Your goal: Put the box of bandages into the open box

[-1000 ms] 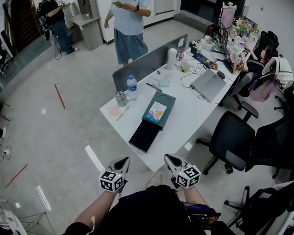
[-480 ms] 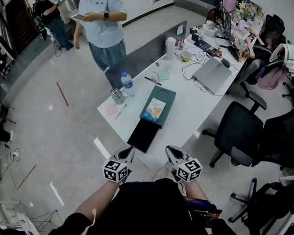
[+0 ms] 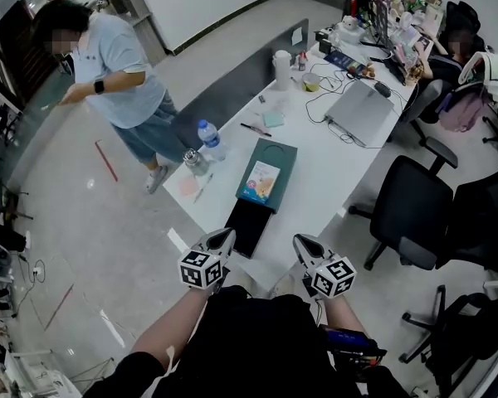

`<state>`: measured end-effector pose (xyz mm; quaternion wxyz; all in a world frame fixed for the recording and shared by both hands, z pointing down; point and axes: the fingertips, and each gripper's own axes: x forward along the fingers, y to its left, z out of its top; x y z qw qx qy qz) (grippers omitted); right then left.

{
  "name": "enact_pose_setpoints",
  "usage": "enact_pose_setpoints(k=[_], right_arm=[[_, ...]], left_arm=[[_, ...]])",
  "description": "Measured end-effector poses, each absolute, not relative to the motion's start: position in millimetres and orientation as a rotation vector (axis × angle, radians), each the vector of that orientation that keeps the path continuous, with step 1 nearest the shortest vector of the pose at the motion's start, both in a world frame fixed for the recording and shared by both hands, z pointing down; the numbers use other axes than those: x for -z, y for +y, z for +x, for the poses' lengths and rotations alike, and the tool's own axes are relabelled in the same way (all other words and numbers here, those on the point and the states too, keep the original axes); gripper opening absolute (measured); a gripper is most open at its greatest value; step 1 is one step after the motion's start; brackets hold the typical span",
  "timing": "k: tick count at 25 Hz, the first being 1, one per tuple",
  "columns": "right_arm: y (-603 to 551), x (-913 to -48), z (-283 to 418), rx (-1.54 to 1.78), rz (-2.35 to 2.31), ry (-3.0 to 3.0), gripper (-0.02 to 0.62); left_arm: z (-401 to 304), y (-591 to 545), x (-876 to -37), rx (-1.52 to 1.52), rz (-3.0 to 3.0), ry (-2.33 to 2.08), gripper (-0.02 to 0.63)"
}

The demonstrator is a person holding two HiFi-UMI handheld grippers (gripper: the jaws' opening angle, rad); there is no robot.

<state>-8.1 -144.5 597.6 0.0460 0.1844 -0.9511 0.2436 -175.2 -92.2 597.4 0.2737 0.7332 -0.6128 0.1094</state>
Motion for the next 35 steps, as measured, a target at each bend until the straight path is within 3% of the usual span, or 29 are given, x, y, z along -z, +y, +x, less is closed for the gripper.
enact_pose_setpoints(k=[19, 27, 35], right_arm=[[-159, -597, -16, -0.797, 0.830, -2.824, 0.024], [-157, -605, 4, -0.842, 0.965, -2.784, 0.025], [-158, -612, 31, -0.914, 1.104, -2.721, 0.025]], left_arm=[[-200, -224, -620, -0.611, 1.999, -1.458, 0.017], [-193, -266, -649, -0.790, 1.858, -1.373, 0.303], [-184, -291, -665, -0.932, 1.749, -1.327, 0.384]])
